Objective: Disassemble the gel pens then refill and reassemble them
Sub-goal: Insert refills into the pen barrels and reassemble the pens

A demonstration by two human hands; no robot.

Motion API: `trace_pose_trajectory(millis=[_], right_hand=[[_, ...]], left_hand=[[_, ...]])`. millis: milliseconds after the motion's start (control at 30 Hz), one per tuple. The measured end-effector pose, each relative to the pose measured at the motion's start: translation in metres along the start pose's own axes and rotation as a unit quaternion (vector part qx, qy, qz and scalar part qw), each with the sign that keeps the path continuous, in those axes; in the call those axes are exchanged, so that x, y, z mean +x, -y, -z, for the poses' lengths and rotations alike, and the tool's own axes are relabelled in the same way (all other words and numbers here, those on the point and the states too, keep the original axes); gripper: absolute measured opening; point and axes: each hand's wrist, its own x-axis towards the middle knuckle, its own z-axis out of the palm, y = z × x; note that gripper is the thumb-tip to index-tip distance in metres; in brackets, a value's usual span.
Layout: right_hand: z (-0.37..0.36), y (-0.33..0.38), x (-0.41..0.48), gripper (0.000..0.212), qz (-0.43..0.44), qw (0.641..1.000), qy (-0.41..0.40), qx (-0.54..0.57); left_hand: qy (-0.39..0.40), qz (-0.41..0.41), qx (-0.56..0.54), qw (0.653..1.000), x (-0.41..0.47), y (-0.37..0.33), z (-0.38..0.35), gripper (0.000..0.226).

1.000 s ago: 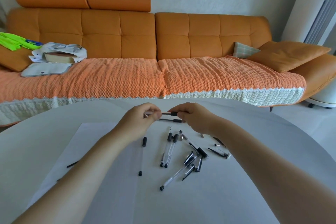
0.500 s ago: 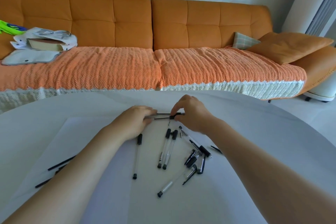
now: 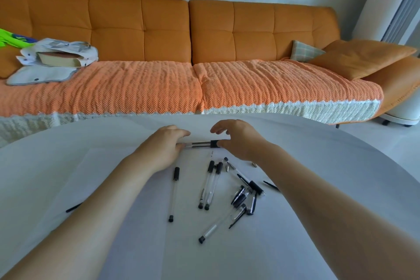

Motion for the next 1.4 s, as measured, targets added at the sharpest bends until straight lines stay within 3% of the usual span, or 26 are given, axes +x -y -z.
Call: trace_pose_trajectory(millis=[267, 533, 700, 867, 1000, 1267, 1333, 1400], right_hand=[[0.004, 0.065, -0.029, 0.023, 0.091, 0.996, 0.014, -0.019], [-0.043, 0.143, -0.058, 0.022, 0.159, 0.981, 0.113, -0.024], [-0.078, 0.157, -0.057, 0.032, 0.201, 0.971, 0.074, -0.111], [-0.094, 0.161, -0.056, 0.025, 0.254, 0.952, 0.011, -0.173], [-0.095, 0.161, -0.051, 0.015, 0.251, 0.942, -0.023, -0.224], [-0.083, 0.159, -0.050, 0.007, 0.255, 0.900, -0.010, -0.352], [-0.078, 0.155, -0.050, 0.008, 0.246, 0.909, -0.010, -0.335], [-0.066, 0.155, -0.049, 0.015, 0.208, 0.945, 0.008, -0.253]], left_hand=[[-0.024, 0.053, -0.033, 0.998, -0.053, 0.004, 0.057, 0.033], [0.015, 0.139, 0.010, 0.990, -0.133, 0.028, 0.080, 0.013], [0.070, 0.153, 0.062, 0.984, -0.152, 0.042, 0.078, 0.007], [0.081, 0.136, 0.069, 0.985, -0.151, 0.042, 0.079, 0.006], [0.086, 0.134, 0.069, 0.985, -0.147, 0.042, 0.077, 0.007], [0.072, 0.116, 0.071, 0.988, -0.143, 0.035, 0.071, 0.007], [0.057, 0.108, 0.071, 0.990, -0.144, 0.033, 0.071, 0.007], [0.023, 0.104, 0.061, 0.992, -0.145, 0.030, 0.075, 0.006]])
